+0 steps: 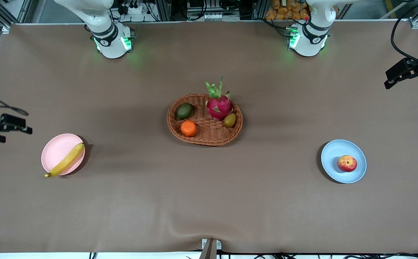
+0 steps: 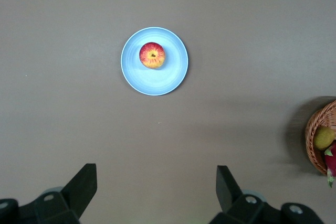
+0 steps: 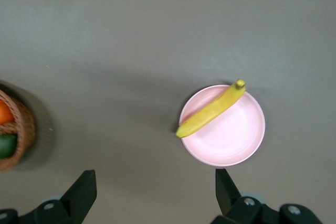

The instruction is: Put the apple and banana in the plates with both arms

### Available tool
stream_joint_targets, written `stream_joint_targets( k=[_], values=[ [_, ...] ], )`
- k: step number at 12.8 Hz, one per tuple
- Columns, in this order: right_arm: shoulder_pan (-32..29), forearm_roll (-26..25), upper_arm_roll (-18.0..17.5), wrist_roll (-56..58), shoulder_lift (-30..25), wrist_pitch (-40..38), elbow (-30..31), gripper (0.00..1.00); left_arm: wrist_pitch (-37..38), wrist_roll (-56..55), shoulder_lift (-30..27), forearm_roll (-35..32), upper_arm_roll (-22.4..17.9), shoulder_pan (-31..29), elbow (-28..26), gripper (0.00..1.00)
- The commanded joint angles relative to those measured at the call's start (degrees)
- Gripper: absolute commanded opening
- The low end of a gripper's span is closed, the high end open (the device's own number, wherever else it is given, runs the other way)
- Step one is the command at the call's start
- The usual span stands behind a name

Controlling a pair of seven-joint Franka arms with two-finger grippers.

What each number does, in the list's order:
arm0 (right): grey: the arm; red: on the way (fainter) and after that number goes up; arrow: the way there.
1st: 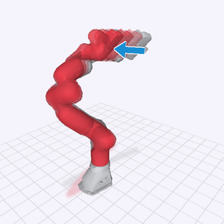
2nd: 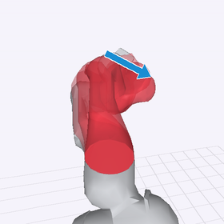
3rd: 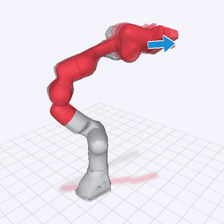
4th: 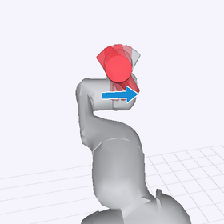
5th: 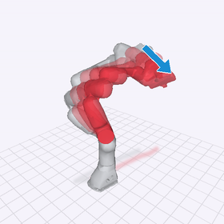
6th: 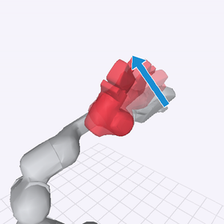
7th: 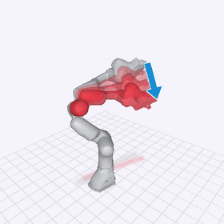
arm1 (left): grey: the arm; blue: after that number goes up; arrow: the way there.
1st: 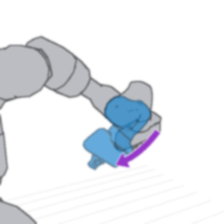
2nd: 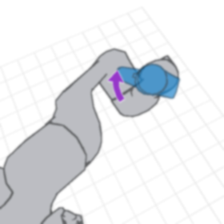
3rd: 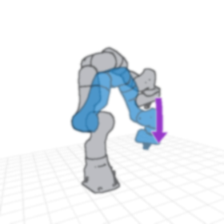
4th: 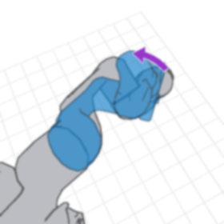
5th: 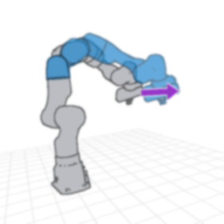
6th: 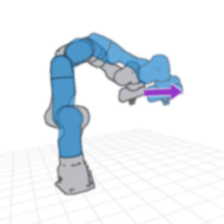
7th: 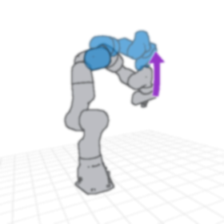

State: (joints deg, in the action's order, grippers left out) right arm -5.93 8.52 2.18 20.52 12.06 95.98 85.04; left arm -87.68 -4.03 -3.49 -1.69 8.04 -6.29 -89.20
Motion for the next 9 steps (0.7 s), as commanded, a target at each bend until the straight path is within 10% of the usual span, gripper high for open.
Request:
stream_joint_targets(
  k=[1,9],
  values=[
    [3.38,-3.24,0.02,-8.89,-12.73,5.09,14.25,1.0,1.2,-0.54,1.64,0.1,-0.3,1.1,1.66,1.0],
    [4.44,-10.02,0.54,-15.68,-17.07,3.78,14.71,1.0,1.2,0.69,3.31,0.1,-0.3,1.8,3.25,1.0]
  ],
)
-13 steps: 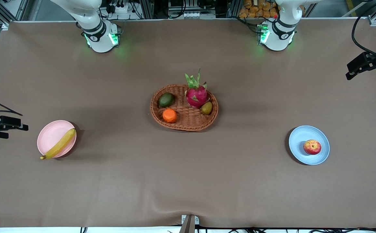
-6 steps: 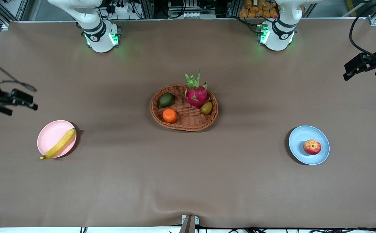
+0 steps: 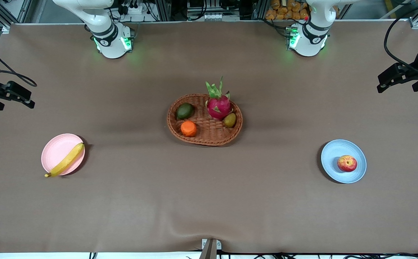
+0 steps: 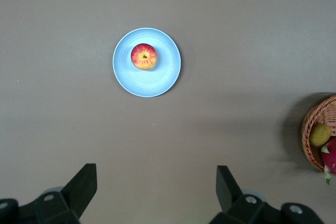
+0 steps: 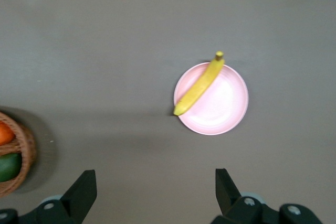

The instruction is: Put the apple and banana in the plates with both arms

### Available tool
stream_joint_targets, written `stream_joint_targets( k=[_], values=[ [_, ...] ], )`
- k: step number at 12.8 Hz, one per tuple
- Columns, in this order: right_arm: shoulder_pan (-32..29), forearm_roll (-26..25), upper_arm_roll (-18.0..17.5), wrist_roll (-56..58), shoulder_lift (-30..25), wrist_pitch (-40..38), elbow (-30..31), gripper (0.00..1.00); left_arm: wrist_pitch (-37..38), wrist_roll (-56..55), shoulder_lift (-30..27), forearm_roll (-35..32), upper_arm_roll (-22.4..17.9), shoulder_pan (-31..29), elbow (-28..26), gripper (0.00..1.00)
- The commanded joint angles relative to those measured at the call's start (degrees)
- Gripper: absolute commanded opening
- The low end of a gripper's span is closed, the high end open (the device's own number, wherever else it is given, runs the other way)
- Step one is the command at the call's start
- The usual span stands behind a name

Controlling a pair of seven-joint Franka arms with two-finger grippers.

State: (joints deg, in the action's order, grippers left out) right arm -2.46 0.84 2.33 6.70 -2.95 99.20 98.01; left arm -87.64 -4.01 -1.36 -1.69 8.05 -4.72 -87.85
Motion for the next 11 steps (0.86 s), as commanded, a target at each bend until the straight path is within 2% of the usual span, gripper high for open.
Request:
stream_joint_targets(
  k=[1,4,11],
  values=[
    [0.88,-2.34,0.48,-2.64,-2.06,-0.23,1.75,1.0,1.16,0.32,1.53,0.28,-0.23,0.24,1.98,1.0],
    [0.96,-2.34,-0.04,-9.06,-2.06,-9.0,-0.7,1.0,1.25,-0.12,1.45,0.02,-0.05,-0.11,2.6,1.0],
    [1.23,-2.25,-0.13,-9.07,-1.98,-11.49,-3.43,1.0,2.13,0.76,1.54,0.45,0.3,-0.73,2.59,1.0]
  ],
)
